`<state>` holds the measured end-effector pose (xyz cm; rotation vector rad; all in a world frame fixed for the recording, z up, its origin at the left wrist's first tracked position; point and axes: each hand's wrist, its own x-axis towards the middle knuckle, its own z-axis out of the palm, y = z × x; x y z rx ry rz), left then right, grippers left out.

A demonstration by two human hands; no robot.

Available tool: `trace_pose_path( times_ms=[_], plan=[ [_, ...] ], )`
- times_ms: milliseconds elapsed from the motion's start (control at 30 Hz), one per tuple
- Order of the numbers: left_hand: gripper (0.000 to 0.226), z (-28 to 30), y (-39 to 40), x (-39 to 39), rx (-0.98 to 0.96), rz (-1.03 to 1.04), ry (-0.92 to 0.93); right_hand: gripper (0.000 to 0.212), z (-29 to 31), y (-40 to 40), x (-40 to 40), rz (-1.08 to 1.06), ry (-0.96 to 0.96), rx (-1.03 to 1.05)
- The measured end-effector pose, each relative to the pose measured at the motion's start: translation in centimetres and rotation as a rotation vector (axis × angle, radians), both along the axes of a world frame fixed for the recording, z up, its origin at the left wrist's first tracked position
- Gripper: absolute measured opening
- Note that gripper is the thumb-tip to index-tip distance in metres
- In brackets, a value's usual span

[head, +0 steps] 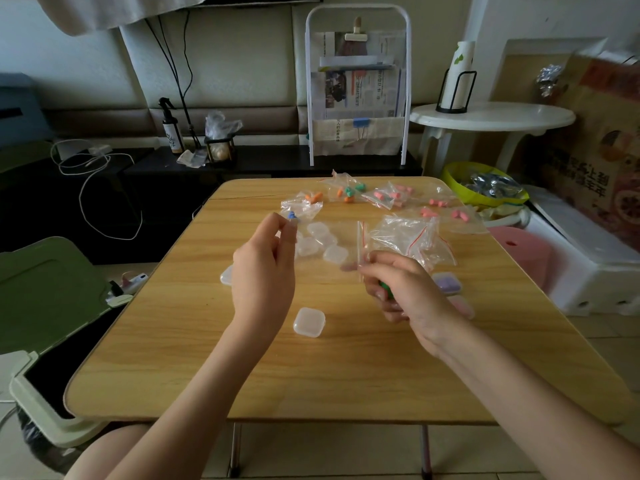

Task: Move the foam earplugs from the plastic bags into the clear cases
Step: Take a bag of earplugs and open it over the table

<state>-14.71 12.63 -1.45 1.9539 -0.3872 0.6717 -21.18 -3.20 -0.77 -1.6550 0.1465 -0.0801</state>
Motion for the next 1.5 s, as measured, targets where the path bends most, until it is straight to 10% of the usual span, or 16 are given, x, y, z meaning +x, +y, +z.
trace_pose_path(
  times_ms=[433, 733, 1500],
  plan=[
    [0.032, 0.4, 0.0, -0.3, -0.057, -0.113, 0.09, 0.007, -0.3, -0.1, 0.3, -0.152, -0.069, 0.118],
    [0.058, 0.7, -1.1, -1.2, -0.336, -0.581, 0.754, 0.004, -0.4, -0.5, 0.5, -0.23, 0.02, 0.416],
    [0.014, 0.2, -2.2, -2.4, -0.197, -0.707, 0.755, 0.015, -0.3, 0.0, 0.6, -0.299, 0.005, 0.361]
  ],
)
